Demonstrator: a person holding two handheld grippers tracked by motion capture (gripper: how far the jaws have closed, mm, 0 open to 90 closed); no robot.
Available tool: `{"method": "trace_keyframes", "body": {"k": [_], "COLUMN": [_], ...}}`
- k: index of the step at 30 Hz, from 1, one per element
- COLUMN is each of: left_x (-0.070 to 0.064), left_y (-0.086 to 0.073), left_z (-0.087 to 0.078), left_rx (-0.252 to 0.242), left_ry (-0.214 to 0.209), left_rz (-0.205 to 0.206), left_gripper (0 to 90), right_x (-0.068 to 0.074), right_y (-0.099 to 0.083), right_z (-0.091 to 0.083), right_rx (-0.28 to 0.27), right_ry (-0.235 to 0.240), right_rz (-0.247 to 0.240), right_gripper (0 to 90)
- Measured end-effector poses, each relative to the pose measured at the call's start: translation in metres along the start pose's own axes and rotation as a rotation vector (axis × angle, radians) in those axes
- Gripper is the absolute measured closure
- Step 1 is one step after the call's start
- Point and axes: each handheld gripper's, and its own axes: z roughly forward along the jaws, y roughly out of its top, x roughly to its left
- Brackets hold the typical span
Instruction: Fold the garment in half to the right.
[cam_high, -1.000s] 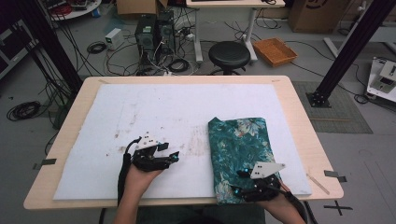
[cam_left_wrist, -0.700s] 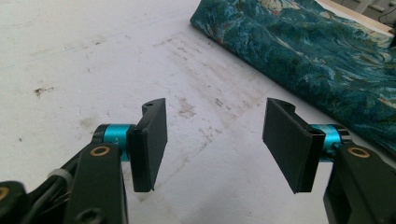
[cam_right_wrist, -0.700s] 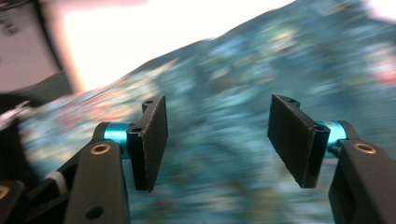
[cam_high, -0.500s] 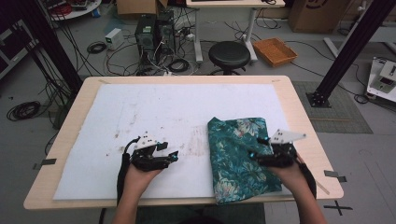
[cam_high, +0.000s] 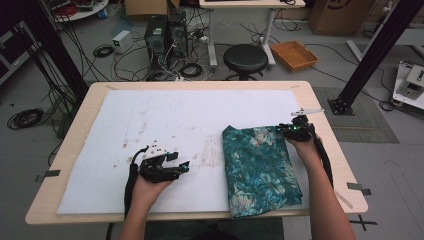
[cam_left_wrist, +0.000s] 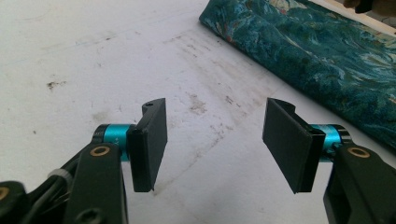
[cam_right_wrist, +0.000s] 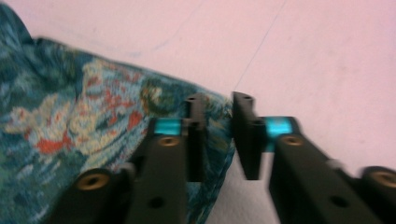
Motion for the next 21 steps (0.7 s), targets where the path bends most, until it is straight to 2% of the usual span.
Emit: {"method": "trace_keyframes", "body": {"k": [2,4,6,8,11,12,14,16,17,18,21], "left_x": [0.001,0.002,0.001,0.0,-0.002,-0.002,-0.002,-0.001,-0.001,0.0,-0.001], "left_y": [0.0,-0.001,-0.001,0.0,0.0,0.0,0.0,0.0,0.0,0.0,0.0], "left_z": [0.0,-0.001,-0.001,0.0,-0.001,0.0,0.0,0.0,0.0,-0.001,-0.001], "left_rx": [0.0,0.002,0.002,0.003,0.003,0.004,0.003,0.005,0.006,0.007,0.003], "left_ry": [0.0,0.003,0.002,0.0,-0.003,-0.002,0.001,0.0,0.001,0.003,0.003], "left_rz": [-0.004,-0.002,-0.003,0.001,0.007,0.007,0.003,0.001,0.001,0.002,0.003], "left_gripper": [40.2,40.3,40.3,40.3,40.3,40.3,40.3,40.3,40.3,40.2,40.3], "right_x": [0.001,0.001,0.0,-0.004,-0.009,-0.008,-0.005,0.004,0.01,0.017,0.04], "right_y": [-0.001,0.0,0.001,0.0,-0.003,-0.004,-0.002,0.002,0.005,0.009,0.023], "right_z": [0.0,-0.007,-0.015,-0.02,-0.018,-0.017,-0.017,-0.021,-0.023,-0.025,-0.023], "right_rx": [0.018,-0.004,-0.023,-0.025,0.006,0.017,0.006,-0.041,-0.068,-0.083,-0.093], "right_ry": [0.017,0.016,-0.011,-0.036,-0.059,-0.066,-0.091,-0.087,-0.086,-0.085,-0.026], "right_rz": [-0.009,-0.018,-0.027,-0.014,-0.001,0.001,-0.005,-0.011,-0.029,-0.045,-0.093], "right_gripper": [88.0,88.7,88.9,88.9,88.6,86.7,70.2,59.0,53.2,50.8,47.0]}}
